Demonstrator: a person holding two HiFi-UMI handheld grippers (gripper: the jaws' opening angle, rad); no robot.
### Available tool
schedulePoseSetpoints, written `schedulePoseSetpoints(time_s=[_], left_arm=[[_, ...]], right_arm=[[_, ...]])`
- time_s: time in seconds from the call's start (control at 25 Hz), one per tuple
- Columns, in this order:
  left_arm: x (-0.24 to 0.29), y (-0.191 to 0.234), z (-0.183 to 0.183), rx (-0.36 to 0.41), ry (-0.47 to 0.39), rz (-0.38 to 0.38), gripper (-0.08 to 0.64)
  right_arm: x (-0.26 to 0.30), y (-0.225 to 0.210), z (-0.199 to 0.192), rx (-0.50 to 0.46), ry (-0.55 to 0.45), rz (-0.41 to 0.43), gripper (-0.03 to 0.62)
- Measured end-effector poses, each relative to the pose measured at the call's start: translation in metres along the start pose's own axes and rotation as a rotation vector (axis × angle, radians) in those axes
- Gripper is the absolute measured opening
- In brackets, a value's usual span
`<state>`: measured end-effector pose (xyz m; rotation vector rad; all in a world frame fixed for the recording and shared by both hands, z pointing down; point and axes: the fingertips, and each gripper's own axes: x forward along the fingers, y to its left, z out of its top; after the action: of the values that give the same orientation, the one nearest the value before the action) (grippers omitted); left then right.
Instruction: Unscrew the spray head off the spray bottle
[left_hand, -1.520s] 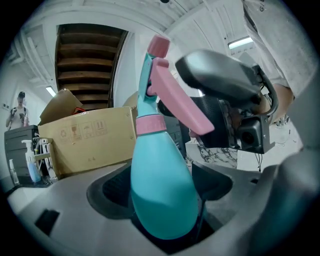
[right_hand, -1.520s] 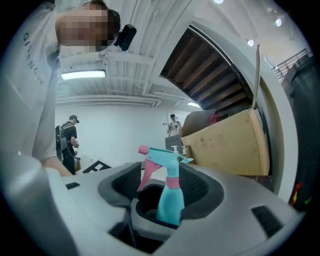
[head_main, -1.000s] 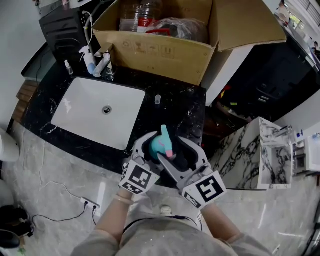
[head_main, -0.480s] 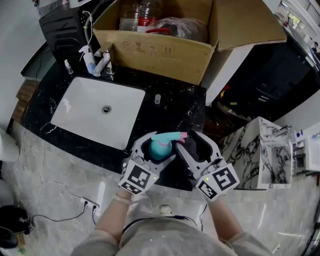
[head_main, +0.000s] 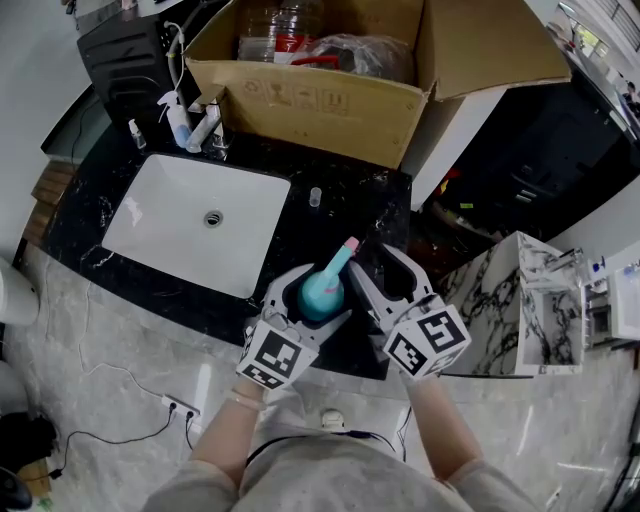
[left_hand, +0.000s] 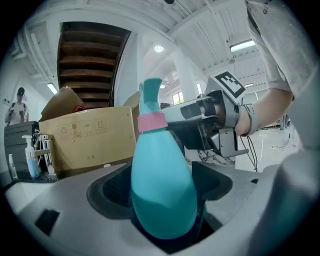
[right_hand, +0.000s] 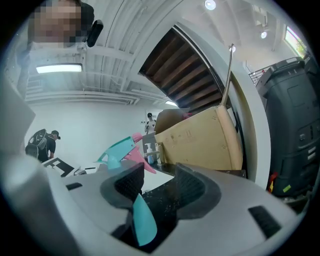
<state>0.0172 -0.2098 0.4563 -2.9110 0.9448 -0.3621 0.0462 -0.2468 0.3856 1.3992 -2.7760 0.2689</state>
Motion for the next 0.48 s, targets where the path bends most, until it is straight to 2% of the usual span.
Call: schedulePoseSetpoints(time_s=[0.24,0.4,0.48], left_arm=[[0.0,0.0,0.001,-0.003,-0.003,0.001,0.376],[-0.001,0.0,0.001,-0.005,-0.005,0.0,0.376],[-0.001,0.0,0.002,-0.008,-0.004,0.003,0.376]], right_arm=[[-0.017,0.023,0.015,0.035,-0.06,0.064,0.204],[-0.022,0.064,0.029,-0.024,-0.089,0.13,0.199],[-0.015,0.08,0.028,-0.054,-0.072,0.139,0.247]])
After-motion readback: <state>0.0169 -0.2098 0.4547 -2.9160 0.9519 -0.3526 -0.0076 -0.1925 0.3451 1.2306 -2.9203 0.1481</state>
